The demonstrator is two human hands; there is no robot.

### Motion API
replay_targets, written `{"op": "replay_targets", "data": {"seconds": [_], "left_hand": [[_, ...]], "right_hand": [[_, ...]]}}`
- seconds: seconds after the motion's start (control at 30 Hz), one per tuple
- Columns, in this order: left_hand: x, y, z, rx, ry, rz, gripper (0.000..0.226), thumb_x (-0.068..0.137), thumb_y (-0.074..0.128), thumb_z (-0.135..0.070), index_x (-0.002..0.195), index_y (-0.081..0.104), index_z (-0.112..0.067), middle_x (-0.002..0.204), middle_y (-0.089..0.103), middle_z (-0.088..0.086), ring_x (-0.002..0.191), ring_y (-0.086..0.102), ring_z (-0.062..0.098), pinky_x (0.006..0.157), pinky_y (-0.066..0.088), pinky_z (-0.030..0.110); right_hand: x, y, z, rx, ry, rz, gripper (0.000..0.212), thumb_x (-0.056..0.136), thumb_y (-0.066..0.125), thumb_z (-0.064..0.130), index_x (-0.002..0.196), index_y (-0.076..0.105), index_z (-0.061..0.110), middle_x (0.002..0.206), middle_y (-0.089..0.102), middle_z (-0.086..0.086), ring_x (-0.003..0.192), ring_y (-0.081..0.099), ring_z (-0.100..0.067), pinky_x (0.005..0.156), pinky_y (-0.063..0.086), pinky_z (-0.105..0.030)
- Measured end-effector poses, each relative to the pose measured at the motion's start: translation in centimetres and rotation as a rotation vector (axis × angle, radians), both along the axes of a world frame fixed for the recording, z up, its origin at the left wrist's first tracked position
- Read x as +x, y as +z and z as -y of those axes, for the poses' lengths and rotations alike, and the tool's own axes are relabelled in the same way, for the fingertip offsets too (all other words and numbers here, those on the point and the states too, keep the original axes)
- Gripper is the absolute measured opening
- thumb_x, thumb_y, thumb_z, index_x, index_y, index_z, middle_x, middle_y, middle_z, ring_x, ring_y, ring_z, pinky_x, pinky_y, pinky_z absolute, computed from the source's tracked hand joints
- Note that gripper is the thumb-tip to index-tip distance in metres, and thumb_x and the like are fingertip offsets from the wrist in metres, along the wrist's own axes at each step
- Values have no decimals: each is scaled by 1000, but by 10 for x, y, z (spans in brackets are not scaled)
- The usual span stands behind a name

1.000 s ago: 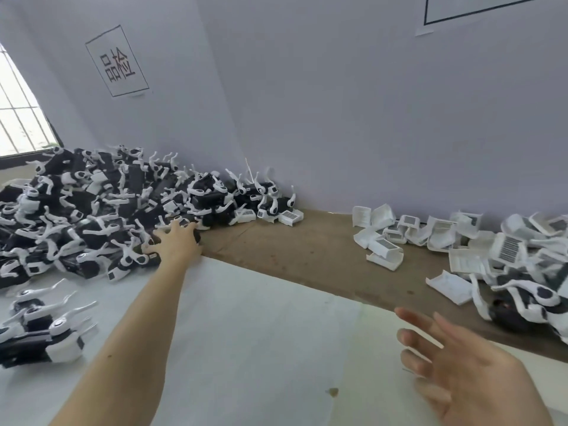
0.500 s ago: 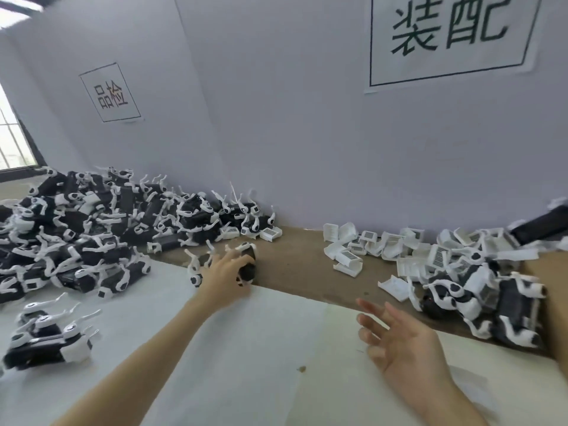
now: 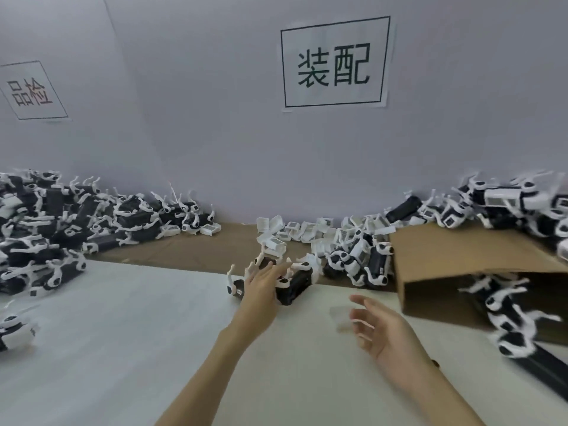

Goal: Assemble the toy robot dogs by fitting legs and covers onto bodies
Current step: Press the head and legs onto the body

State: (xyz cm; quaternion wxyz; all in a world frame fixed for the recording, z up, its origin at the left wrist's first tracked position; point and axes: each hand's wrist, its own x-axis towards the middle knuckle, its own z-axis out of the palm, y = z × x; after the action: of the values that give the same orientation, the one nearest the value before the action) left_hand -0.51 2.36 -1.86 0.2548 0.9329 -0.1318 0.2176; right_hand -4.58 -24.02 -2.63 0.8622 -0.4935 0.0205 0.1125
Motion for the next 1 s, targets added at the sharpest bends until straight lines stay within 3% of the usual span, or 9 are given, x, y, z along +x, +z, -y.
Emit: {"op": "replay_targets", "data": {"seconds": [0.1, 0.27, 0.33, 0.4, 0.5, 0.67, 0.77, 0.9, 1.0], "left_hand": [[-9, -3, 19, -134, -20, 39, 84, 81, 34, 29, 152, 53, -12, 152, 57, 10, 145, 46, 36, 122, 32, 50], [-21, -14, 20, -297, 20, 116, 54, 101, 42, 16, 145, 57, -11, 154, 51, 1, 146, 48, 22, 115, 35, 19], [-22, -17, 10, -223, 123, 123, 50, 104, 43, 9, 149, 53, -11, 151, 55, 3, 146, 47, 26, 121, 32, 28], [-22, -20, 1, -60, 282, 81, 44, 108, 43, -1, 151, 48, -11, 132, 67, 4, 144, 50, 29, 129, 21, 42], [-27, -15, -5, -37, 383, 36, 29, 104, 45, 2, 128, 60, -7, 85, 70, 0, 105, 73, 30, 129, 23, 47], [-39, 0, 8, -120, 273, 341, 21, 109, 50, -9, 111, 71, -8, 95, 77, 0, 89, 71, 28, 78, 53, 42], [-44, 2, 23, -62, 113, 367, 31, 110, 44, -20, 114, 73, -11, 107, 76, -3, 99, 70, 24, 65, 53, 35], [-44, -4, 36, 17, -8, 471, 31, 111, 43, -19, 113, 73, -8, 115, 72, 0, 104, 68, 25, 74, 56, 33], [-50, -7, 54, -31, -87, 446, 32, 113, 41, -21, 104, 69, -7, 111, 63, 1, 96, 62, 24, 76, 53, 37]], "right_hand": [[-11, -1, 4, -10, -16, 30, 27, 103, 55, 16, 118, 73, 3, 87, 68, -15, 63, 62, -21, 46, 48, -27], [-15, 2, 1, -6, 3, 63, 26, 101, 57, 18, 115, 73, 2, 85, 66, -14, 62, 61, -21, 47, 47, -27], [-15, 1, -1, 0, 18, 45, 26, 101, 56, 18, 114, 73, 3, 83, 66, -13, 61, 60, -20, 47, 47, -26], [-14, 0, -2, 15, 9, 28, 25, 101, 56, 17, 114, 73, 2, 82, 65, -12, 60, 60, -19, 46, 47, -26], [-13, -2, -3, 26, -17, 9, 25, 101, 56, 16, 114, 71, 2, 79, 64, -11, 58, 58, -18, 45, 46, -25], [-18, -1, -5, -95, -35, 111, 23, 104, 51, 8, 116, 69, 1, 82, 66, -15, 63, 62, -24, 48, 47, -29], [-26, 1, -14, -236, 8, 216, 28, 106, 49, 4, 121, 71, 12, 100, 74, -18, 83, 73, -31, 54, 54, -34], [-34, -1, -35, -409, 78, 319, 46, 105, 54, 2, 138, 61, 33, 124, 67, -7, 108, 71, -20, 72, 64, -41], [-40, -10, -48, -643, 57, 473, 66, 94, 76, 18, 138, 45, 57, 128, 60, 20, 119, 60, 0, 90, 59, -25]]}}
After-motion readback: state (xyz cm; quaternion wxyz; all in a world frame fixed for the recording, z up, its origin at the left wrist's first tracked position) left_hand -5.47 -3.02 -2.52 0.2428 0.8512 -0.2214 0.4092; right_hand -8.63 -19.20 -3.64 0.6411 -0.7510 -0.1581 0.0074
